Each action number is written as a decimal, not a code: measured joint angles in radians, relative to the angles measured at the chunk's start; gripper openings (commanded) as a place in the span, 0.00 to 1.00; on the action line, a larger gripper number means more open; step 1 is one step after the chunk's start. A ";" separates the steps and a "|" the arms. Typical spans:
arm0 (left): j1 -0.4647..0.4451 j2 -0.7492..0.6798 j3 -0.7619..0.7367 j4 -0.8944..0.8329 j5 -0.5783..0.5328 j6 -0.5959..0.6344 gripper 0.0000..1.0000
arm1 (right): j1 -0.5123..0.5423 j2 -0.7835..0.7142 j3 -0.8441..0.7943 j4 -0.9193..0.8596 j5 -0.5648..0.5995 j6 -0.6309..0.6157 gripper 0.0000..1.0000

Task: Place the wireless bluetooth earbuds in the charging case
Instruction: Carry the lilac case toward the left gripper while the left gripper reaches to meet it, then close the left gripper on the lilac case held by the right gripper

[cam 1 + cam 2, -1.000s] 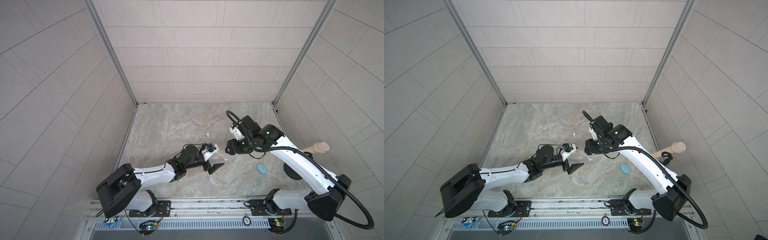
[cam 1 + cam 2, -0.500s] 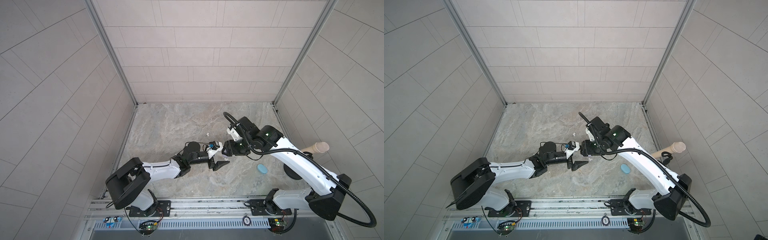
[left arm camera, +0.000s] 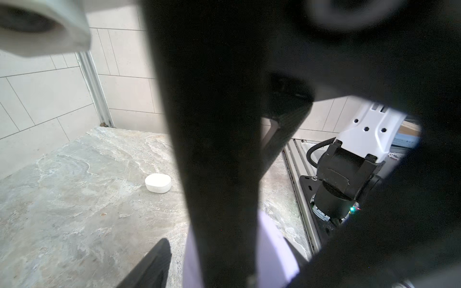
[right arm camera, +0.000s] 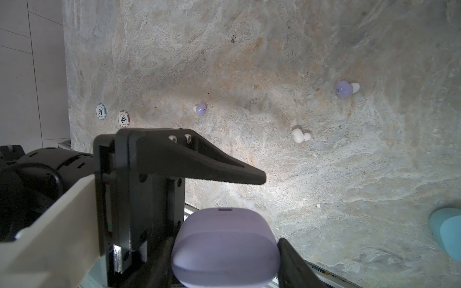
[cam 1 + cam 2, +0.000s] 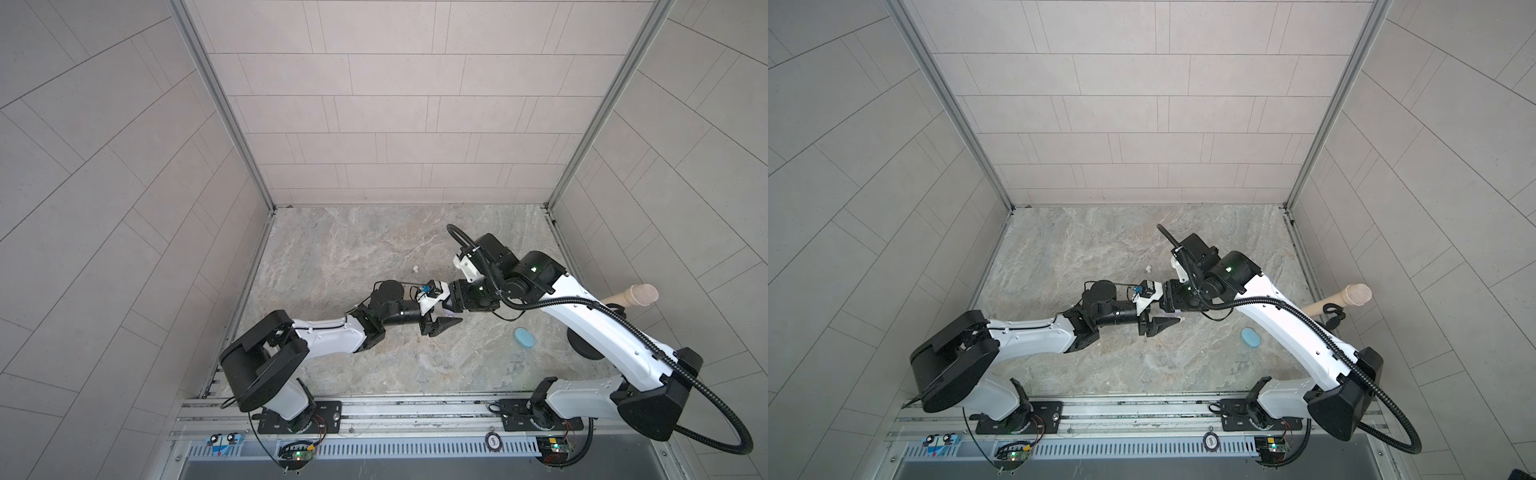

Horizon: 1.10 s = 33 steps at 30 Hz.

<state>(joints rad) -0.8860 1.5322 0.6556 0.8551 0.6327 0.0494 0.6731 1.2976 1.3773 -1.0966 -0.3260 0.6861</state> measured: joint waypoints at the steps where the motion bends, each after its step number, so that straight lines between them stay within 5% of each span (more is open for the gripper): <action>1: 0.000 0.000 0.003 0.000 0.000 0.000 0.68 | 0.000 0.000 0.000 0.000 0.000 0.001 0.58; 10: 0.001 0.005 0.031 0.000 0.008 0.011 0.61 | 0.000 0.000 0.000 0.000 0.000 0.011 0.58; 33: 0.003 0.006 0.047 -0.045 0.064 0.068 0.70 | -0.010 -0.002 0.006 -0.014 -0.006 0.041 0.58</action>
<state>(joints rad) -0.8829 1.5383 0.7021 0.8101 0.6968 0.1177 0.6636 1.2957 1.3838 -1.1110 -0.3325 0.7273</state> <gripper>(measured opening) 0.689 0.632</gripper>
